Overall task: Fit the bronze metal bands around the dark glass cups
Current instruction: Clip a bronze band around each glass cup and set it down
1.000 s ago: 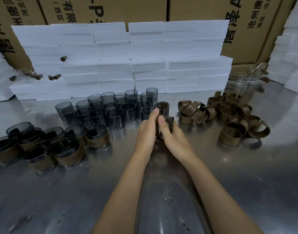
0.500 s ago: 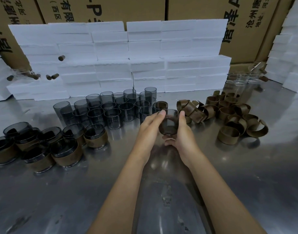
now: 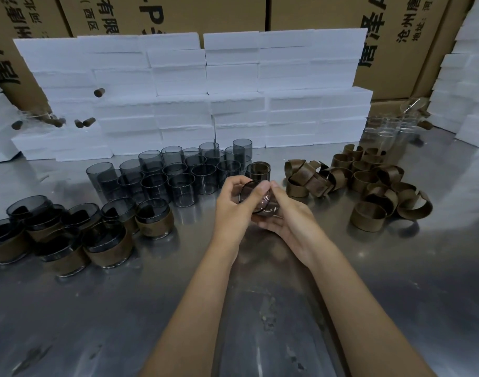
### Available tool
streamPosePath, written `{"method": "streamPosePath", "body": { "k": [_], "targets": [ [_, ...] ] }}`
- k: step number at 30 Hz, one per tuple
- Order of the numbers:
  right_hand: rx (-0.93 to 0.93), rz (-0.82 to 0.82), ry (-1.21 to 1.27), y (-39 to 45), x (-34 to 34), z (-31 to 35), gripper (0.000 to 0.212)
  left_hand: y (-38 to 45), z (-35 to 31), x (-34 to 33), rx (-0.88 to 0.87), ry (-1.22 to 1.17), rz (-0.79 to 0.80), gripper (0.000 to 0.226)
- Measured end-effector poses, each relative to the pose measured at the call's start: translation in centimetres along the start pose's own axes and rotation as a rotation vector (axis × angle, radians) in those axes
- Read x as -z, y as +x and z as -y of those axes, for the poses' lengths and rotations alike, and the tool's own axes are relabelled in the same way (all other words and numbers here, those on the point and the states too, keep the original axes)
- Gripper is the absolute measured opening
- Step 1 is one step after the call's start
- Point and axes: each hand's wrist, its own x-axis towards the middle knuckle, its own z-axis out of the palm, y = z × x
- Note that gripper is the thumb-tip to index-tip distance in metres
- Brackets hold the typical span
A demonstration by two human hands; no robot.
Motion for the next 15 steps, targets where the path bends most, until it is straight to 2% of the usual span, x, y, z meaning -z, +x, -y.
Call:
{"method": "streamPosePath", "body": {
  "k": [3,6,10,15],
  "targets": [
    [-0.002,0.029,-0.027,-0.05,-0.11,-0.15,0.040,0.31,0.10,0.19,0.068,-0.052,-0.087,0.021],
    [0.000,0.008,-0.011,0.00,-0.32,-0.23,0.038,0.39,0.46,0.11,0.142,-0.092,-0.091,0.019],
    [-0.005,-0.037,0.061,0.19,-0.20,-0.03,0.033,0.37,0.53,-0.42,0.198,-0.152,-0.028,0.028],
    [0.001,-0.101,0.063,0.58,-0.06,-0.22,0.046,0.15,0.33,-0.61,0.247,-0.245,0.129,0.029]
  ]
}}
